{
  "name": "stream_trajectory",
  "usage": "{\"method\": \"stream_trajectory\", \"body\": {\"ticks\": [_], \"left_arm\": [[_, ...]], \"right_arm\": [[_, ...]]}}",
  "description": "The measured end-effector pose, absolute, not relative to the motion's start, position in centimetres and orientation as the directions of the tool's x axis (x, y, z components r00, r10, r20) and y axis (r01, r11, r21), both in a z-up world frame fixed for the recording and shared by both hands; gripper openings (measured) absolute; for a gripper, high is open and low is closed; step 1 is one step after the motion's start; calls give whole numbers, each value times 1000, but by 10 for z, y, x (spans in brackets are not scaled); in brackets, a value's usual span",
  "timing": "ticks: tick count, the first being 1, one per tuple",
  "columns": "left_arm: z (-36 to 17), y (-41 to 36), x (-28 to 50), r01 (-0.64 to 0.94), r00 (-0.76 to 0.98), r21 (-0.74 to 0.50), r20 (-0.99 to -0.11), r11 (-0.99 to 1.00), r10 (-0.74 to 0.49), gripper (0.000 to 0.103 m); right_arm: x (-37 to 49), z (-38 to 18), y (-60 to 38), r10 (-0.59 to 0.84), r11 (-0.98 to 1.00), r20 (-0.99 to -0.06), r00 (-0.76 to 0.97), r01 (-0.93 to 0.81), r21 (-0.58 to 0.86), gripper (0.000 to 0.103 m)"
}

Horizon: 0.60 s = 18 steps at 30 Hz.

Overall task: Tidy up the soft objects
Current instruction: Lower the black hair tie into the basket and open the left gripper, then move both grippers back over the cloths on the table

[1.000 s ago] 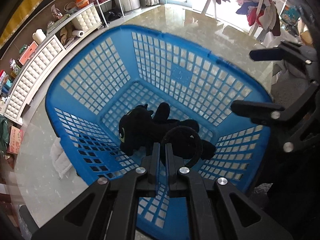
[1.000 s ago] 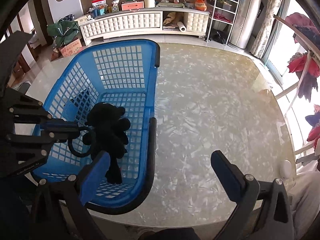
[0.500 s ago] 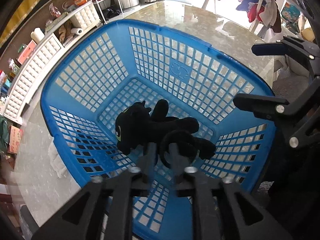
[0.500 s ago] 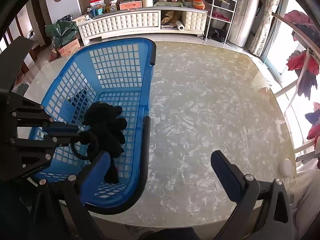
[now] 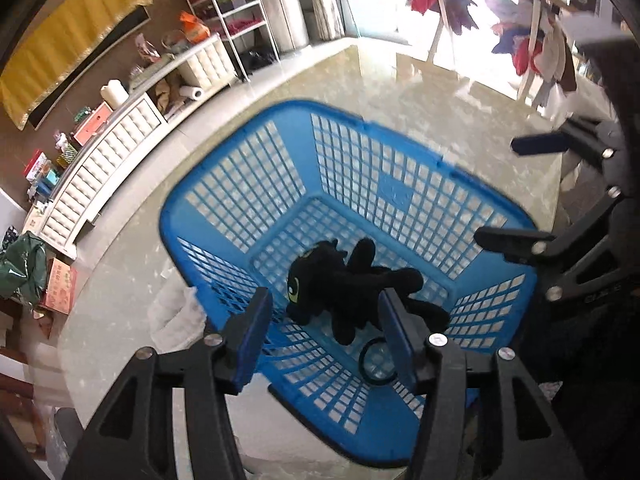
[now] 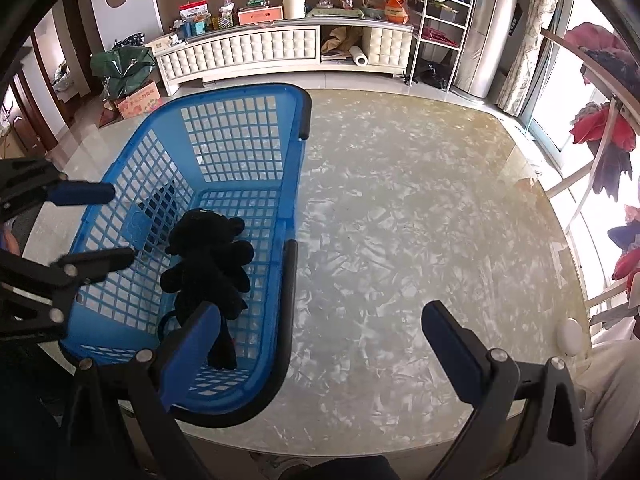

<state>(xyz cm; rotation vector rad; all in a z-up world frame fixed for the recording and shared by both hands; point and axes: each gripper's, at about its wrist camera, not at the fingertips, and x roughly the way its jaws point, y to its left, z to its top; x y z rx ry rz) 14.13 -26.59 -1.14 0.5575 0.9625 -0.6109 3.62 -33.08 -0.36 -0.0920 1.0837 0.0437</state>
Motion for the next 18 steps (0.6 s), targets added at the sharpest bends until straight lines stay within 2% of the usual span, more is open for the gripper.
{"method": "stream_trajectory", "body": {"ticks": [2, 4, 5, 6, 8, 13, 16, 18], "left_arm": [[-3, -262, 139, 684, 444, 153, -863, 713, -241, 58], [6, -255, 136, 673, 456, 141, -852, 726, -257, 67], [9, -252, 135, 669, 461, 138, -847, 731, -262, 84], [12, -249, 133, 662, 471, 142, -843, 736, -261, 89], [19, -241, 129, 641, 506, 161, -824, 750, -256, 89], [32, -216, 126, 633, 495, 104, -816, 767, -298, 90], [39, -200, 125, 615, 517, 112, -805, 781, -292, 103], [43, -187, 123, 603, 542, 122, -787, 789, -293, 103]], "right_arm": [[36, -1, -328, -5, 995, -880, 475, -82, -50, 101], [35, 2, -325, 4, 995, -875, 484, -85, -43, 101], [35, 4, -323, 7, 995, -872, 489, -88, -41, 101], [36, 6, -320, 10, 995, -870, 493, -92, -40, 101], [37, 10, -314, 15, 994, -865, 502, -100, -41, 101], [39, 19, -295, 29, 990, -851, 524, -134, -49, 101], [40, 24, -280, 46, 985, -840, 540, -164, -51, 101], [41, 25, -272, 53, 982, -838, 544, -180, -55, 101]]}}
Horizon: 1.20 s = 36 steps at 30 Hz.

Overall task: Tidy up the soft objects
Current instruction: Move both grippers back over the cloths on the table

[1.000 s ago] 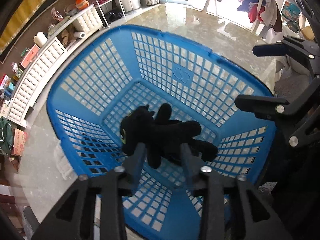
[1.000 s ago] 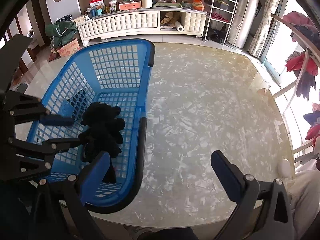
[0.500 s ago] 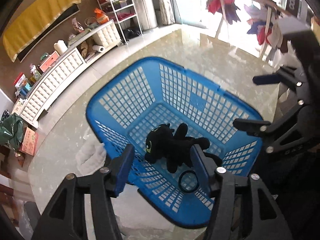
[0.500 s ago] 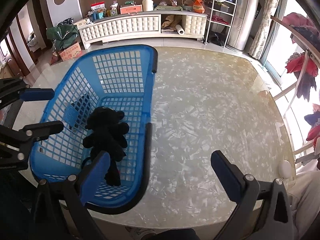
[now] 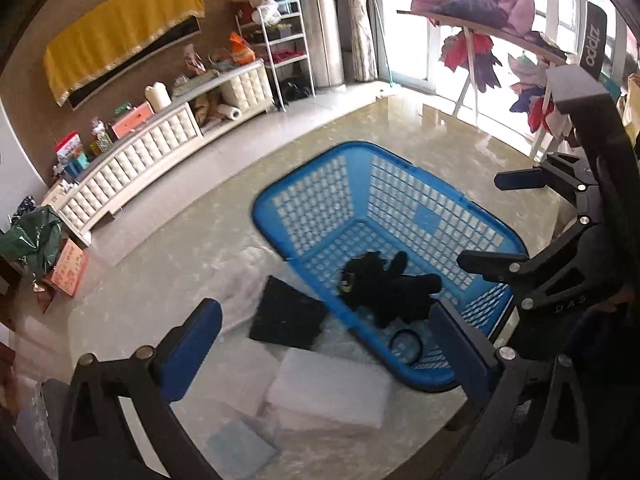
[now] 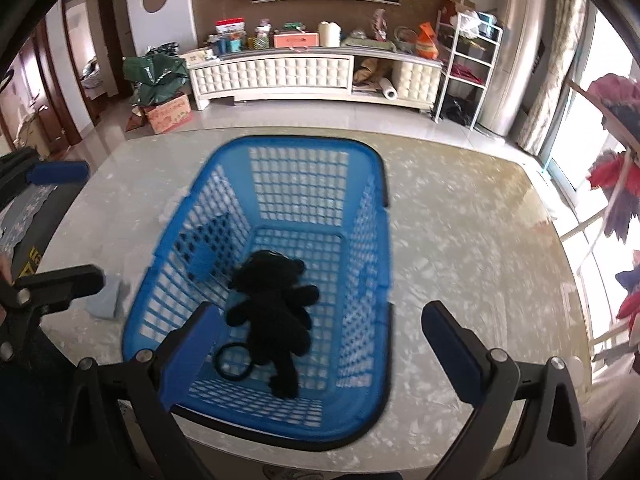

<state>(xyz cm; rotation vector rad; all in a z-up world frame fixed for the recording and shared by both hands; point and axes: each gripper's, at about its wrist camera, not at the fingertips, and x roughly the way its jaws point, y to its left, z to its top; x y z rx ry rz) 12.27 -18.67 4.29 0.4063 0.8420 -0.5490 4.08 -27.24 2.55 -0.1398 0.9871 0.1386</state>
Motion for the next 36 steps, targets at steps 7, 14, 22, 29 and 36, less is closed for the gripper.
{"method": "stream_trajectory", "body": {"ticks": [7, 14, 22, 29, 36], "left_arm": [[37, -139, 131, 548, 548, 83, -788, 832, -282, 103], [26, -91, 135, 461, 592, 74, -768, 884, -244, 103], [13, -42, 128, 429, 547, 28, -804, 903, -235, 103], [-2, -7, 119, 399, 512, -16, -825, 917, -238, 103], [-19, 10, 112, 399, 485, -11, -846, 917, -221, 103]], "right_arm": [[47, 28, -245, 74, 971, -831, 551, -228, -65, 101], [59, 27, -210, 141, 956, -823, 550, -291, -30, 101], [68, 15, -157, 193, 917, -832, 521, -397, -36, 101], [75, 1, -118, 221, 879, -851, 477, -475, -37, 101], [84, -20, -97, 230, 853, -884, 406, -522, -17, 101]]}}
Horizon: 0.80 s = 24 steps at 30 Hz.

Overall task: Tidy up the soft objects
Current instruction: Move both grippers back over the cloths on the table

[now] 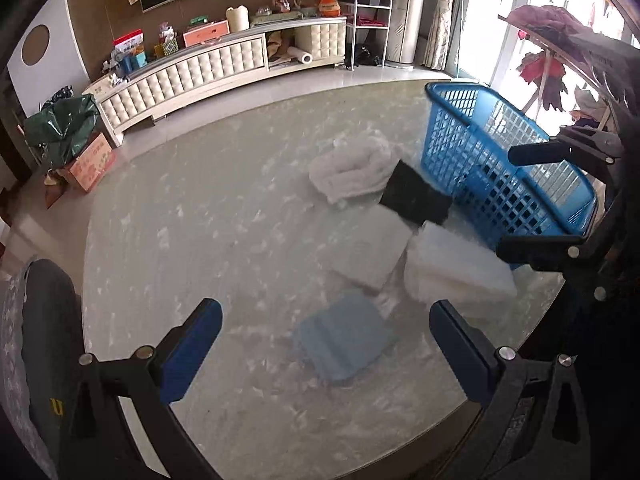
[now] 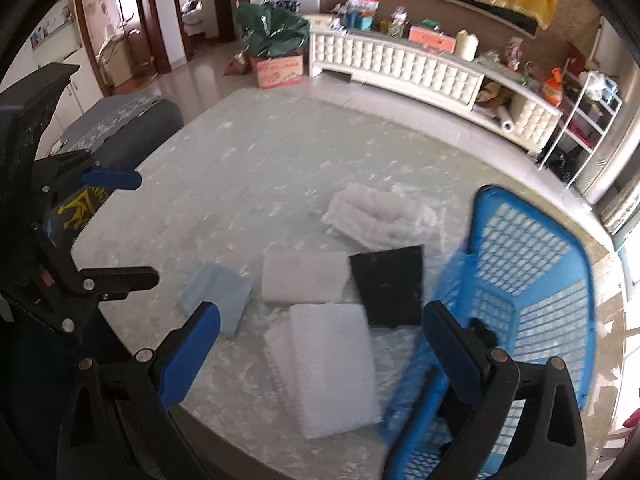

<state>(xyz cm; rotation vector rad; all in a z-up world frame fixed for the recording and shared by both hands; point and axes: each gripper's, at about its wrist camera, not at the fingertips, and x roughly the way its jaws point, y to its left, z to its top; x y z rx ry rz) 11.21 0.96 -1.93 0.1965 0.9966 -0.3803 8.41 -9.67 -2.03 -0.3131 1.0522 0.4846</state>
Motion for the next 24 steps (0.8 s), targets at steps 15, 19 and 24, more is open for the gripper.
{"method": "stream_trajectory", "body": {"ticks": [15, 19, 24], "left_arm": [[-67, 22, 116, 403, 384, -26, -902, 915, -195, 103], [-81, 24, 118, 400, 355, -47, -913, 915, -202, 103], [-98, 24, 122, 405, 324, -40, -928, 914, -184, 103]], "right_arm": [[84, -69, -72, 133, 813, -940, 313, -577, -77, 101], [83, -80, -70, 102, 803, -945, 311, -586, -106, 101], [83, -82, -65, 92, 793, -943, 321, -596, -126, 101]]}}
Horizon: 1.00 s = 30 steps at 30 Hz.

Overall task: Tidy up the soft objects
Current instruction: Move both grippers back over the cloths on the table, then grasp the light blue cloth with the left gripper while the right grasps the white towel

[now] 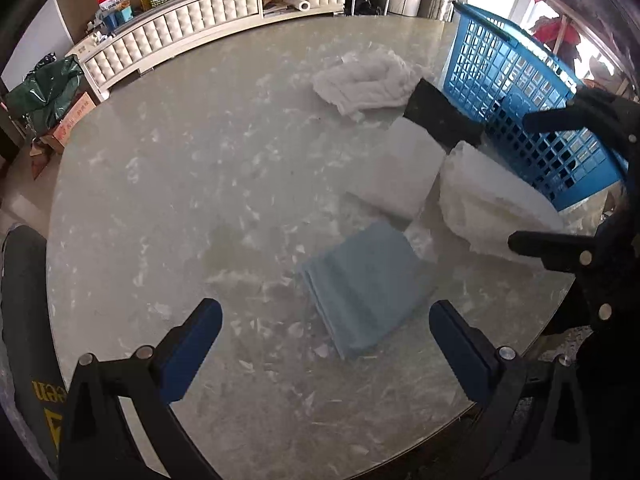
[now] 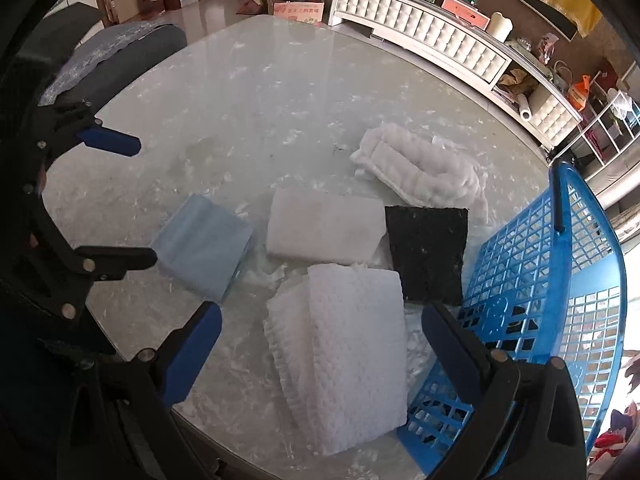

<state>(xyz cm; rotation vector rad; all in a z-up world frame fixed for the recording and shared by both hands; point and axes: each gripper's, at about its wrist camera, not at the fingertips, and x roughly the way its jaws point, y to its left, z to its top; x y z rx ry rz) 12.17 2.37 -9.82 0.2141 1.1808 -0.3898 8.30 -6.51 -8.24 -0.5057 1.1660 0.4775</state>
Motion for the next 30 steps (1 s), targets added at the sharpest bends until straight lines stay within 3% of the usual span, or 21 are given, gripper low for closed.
{"method": "stream_trajectory", "body": {"ticks": [30], "left_arm": [[-158, 5, 157, 432, 220, -98, -953, 897, -210, 103]], "right_arm": [[90, -133, -71, -65, 775, -977, 203, -607, -177, 99]]}}
